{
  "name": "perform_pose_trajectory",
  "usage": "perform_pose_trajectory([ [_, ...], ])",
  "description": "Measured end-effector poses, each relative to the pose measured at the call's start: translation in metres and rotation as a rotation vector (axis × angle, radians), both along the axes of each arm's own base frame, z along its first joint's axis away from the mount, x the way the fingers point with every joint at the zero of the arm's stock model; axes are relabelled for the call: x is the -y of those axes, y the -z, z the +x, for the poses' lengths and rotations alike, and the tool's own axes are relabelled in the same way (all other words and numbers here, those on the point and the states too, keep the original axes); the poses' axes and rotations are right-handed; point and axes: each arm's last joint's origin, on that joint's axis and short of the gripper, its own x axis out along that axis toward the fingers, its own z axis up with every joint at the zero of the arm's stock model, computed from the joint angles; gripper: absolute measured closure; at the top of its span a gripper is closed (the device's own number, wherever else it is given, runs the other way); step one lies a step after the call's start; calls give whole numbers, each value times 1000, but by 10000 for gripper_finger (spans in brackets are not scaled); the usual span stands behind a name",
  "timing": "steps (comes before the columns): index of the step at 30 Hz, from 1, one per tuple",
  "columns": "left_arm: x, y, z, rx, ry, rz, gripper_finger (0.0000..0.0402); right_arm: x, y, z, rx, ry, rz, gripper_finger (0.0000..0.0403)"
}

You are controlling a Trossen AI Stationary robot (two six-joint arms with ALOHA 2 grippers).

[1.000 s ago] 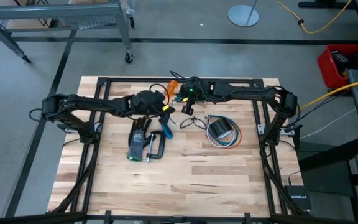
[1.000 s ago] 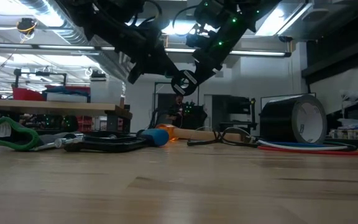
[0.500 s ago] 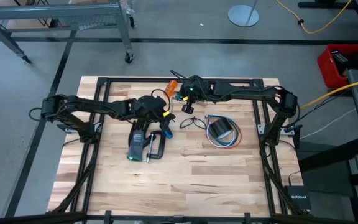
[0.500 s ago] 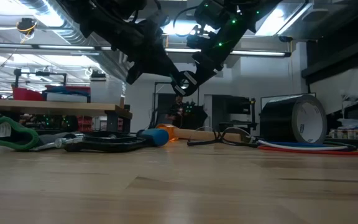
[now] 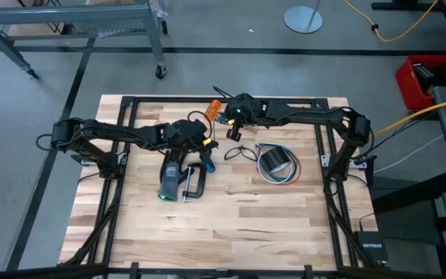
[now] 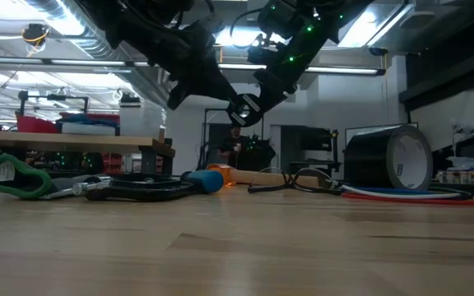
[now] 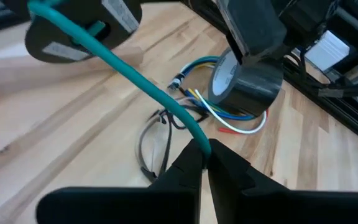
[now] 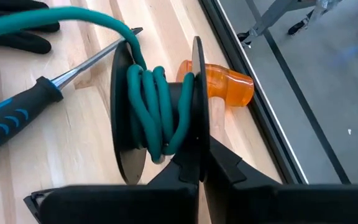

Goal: Coil cords
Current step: Coil the green wire onto the spool

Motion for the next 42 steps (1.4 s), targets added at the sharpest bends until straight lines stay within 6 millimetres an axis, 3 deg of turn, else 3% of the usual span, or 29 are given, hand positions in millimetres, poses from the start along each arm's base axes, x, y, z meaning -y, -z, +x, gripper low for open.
perform_pose_trajectory([
  [16, -19, -16, 4, 127, -48, 77, 400, -7, -1, 5, 127, -85, 256, 395],
  [24, -19, -28, 8, 163, -44, 95, 401, -6, -8, 11, 250, -40, 327, 395],
  [42, -14, -27, 9, 159, -49, 47, 402, -4, -14, 15, 391, 107, 422, 395],
])
